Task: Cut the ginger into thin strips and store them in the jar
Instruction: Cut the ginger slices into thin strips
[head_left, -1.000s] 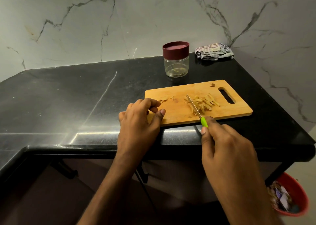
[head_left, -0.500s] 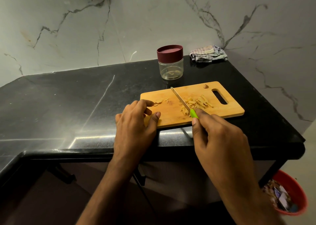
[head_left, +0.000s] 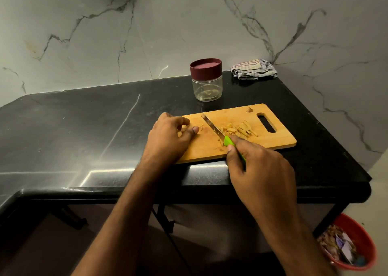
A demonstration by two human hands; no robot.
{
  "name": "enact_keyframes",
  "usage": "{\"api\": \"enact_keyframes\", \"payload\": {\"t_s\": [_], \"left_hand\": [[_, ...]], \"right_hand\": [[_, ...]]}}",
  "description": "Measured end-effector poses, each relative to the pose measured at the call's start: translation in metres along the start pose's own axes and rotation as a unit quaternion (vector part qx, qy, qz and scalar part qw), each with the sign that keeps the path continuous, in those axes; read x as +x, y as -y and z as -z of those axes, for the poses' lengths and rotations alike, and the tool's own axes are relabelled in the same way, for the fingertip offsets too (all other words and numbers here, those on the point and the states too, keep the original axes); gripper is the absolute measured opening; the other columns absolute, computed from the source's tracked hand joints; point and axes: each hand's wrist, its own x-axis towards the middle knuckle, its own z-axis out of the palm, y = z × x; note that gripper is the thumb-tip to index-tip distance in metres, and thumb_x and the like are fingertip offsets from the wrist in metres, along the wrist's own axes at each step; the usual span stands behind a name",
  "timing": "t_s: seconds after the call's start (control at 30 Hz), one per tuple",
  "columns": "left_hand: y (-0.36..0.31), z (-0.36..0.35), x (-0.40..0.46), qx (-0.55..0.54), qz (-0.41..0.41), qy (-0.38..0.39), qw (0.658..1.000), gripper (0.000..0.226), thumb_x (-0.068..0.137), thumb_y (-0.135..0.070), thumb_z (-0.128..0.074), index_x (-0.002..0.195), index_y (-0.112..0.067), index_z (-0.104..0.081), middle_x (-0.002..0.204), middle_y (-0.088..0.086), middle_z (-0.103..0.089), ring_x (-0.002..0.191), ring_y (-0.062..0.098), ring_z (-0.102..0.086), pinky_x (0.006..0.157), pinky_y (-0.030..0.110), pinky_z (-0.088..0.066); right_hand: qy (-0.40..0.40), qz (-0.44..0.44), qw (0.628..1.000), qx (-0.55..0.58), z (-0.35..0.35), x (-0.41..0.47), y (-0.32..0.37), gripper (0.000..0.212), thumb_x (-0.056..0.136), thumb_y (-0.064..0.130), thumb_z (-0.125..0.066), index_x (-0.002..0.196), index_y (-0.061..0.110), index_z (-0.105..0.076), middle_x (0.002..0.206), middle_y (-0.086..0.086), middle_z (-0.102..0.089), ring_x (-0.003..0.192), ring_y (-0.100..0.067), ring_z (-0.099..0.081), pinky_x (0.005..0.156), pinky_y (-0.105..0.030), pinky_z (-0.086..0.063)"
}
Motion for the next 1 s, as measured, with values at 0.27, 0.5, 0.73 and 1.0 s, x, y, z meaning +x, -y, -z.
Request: {"api": "enact_keyframes", "payload": {"t_s": [0.27, 0.5, 0.73, 1.0], "left_hand": [[-0.001, -0.003, 0.003, -0.014, 0.007, 0.002, 1.000, 0.012, 0.091, -0.046, -0.068, 0.102, -0.041, -0.068, 0.110, -0.009, -0.046, 0.114, 0.016, -0.050, 0.106, 0.049, -0.042], [-0.002, -0.004, 0.000, 0.038, -0.039, -0.030, 0.998, 0.011, 0.097, -0.037, -0.062, 0.106, -0.035, -0.068, 0.118, -0.011, -0.039, 0.124, 0.012, -0.034, 0.095, 0.032, -0.015], [-0.002, -0.006, -0.007, 0.045, -0.121, -0.107, 0.986, 0.012, 0.097, -0.031, -0.062, 0.105, -0.028, -0.071, 0.111, -0.011, -0.044, 0.115, 0.011, -0.041, 0.099, 0.041, -0.032], [0.010, 0.004, -0.025, -0.056, -0.120, -0.095, 0.987, 0.010, 0.096, -0.032, -0.064, 0.094, -0.041, -0.068, 0.096, -0.018, -0.065, 0.099, 0.004, -0.055, 0.094, 0.055, -0.043]], "right_hand": [[0.012, -0.002, 1.000, 0.004, 0.001, -0.001, 0.001, 0.029, 0.092, 0.034, -0.057, 0.114, 0.020, -0.069, 0.090, 0.006, -0.073, 0.068, -0.005, -0.061, 0.058, -0.001, -0.018], [0.019, 0.003, 1.000, 0.011, 0.002, -0.004, 0.001, 0.028, 0.092, 0.033, -0.058, 0.115, 0.021, -0.068, 0.091, 0.008, -0.072, 0.069, -0.001, -0.058, 0.058, 0.000, -0.018], [0.010, 0.005, 1.000, 0.016, 0.001, -0.006, 0.001, 0.029, 0.091, 0.033, -0.059, 0.115, 0.020, -0.068, 0.089, 0.007, -0.072, 0.066, 0.000, -0.054, 0.057, -0.001, -0.019], [0.013, -0.001, 0.999, 0.032, 0.003, -0.009, -0.003, 0.031, 0.093, 0.036, -0.054, 0.117, 0.022, -0.067, 0.095, 0.007, -0.072, 0.074, -0.002, -0.060, 0.060, -0.002, -0.026]]}}
